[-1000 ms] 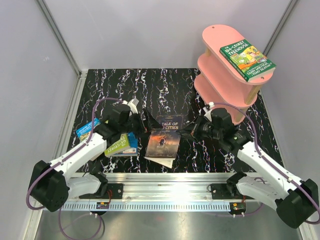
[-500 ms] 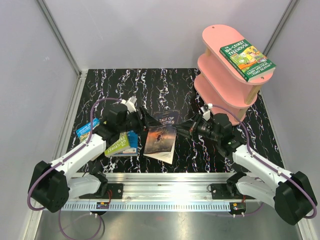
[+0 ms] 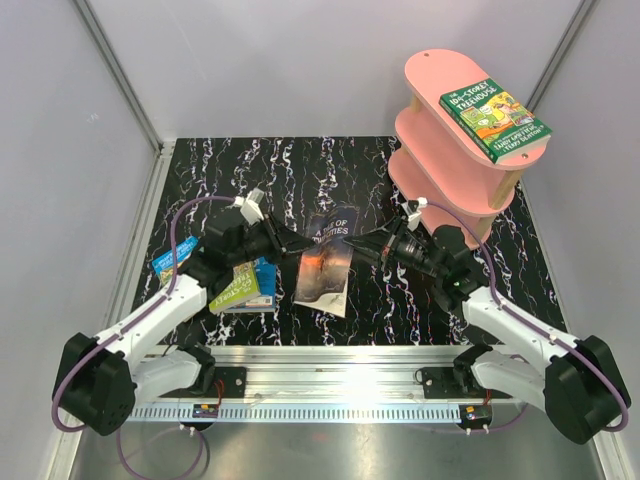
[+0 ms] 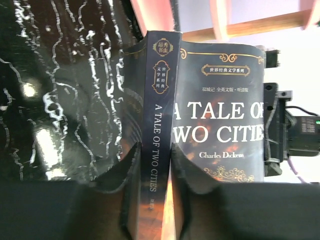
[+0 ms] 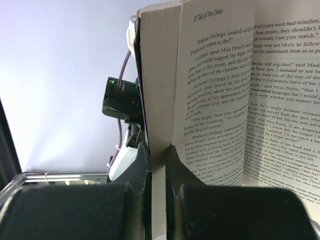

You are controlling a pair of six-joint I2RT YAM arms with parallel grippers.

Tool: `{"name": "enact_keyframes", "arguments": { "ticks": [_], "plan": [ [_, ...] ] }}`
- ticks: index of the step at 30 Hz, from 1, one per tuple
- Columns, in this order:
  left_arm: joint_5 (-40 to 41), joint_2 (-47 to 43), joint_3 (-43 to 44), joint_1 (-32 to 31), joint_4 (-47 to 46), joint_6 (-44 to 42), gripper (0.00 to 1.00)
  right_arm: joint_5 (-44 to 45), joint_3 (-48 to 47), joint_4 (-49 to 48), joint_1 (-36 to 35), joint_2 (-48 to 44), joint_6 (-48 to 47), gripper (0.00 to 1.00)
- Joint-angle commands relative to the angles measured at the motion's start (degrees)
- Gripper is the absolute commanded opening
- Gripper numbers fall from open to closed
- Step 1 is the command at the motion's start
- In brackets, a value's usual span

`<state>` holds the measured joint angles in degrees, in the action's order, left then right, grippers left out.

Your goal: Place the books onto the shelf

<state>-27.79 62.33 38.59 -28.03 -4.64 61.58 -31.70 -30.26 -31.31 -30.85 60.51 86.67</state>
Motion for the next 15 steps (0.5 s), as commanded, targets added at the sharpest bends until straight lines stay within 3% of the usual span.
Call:
{"name": "enact_keyframes", "arguments": {
  "ticks": [1, 4, 6, 7, 9, 10, 12, 15],
  "plan": [
    [-11.6, -2.5, 1.1, -1.9, -18.5, 8.5, 0.19, -4.7, -0.9, -6.7, -1.6, 1.2, 1.0, 0.0],
    [-13.1, -2.3, 0.8, -1.2, -27.0, 14.2, 0.15, -5.3, -0.4, -6.6, -1.0, 1.3, 0.9, 0.0],
    [-14.0, -1.2, 1.2, -1.0, -32.2, 17.0, 0.22, -5.6, -0.2, -7.2, -0.4, 1.3, 1.2, 0.0],
    [-14.8, -0.9, 1.7, -1.0, -31.6, 16.8, 0.48, -5.8, -0.2, -7.5, -0.1, 1.3, 1.3, 0.0],
    [-14.9, -0.8, 3.7, -1.0, -28.0, 13.8, 0.72, -6.3, -0.5, -8.0, 0.4, 1.1, 1.7, 0.0],
    [-14.1, -1.1, 4.4, -1.0, -22.6, 12.1, 0.89, -6.4, -0.8, -8.2, 0.5, 1.2, 2.0, 0.0],
    [-13.2, -1.6, 6.1, -0.9, -17.7, 7.5, 0.98, -6.5, -1.0, -9.0, 0.9, 1.2, 2.7, 0.0],
    [-12.7, -1.6, 6.0, -1.0, -15.5, 6.5, 0.99, -7.1, -1.7, -10.1, 1.5, 1.3, 3.4, 0.0]
  ]
}}
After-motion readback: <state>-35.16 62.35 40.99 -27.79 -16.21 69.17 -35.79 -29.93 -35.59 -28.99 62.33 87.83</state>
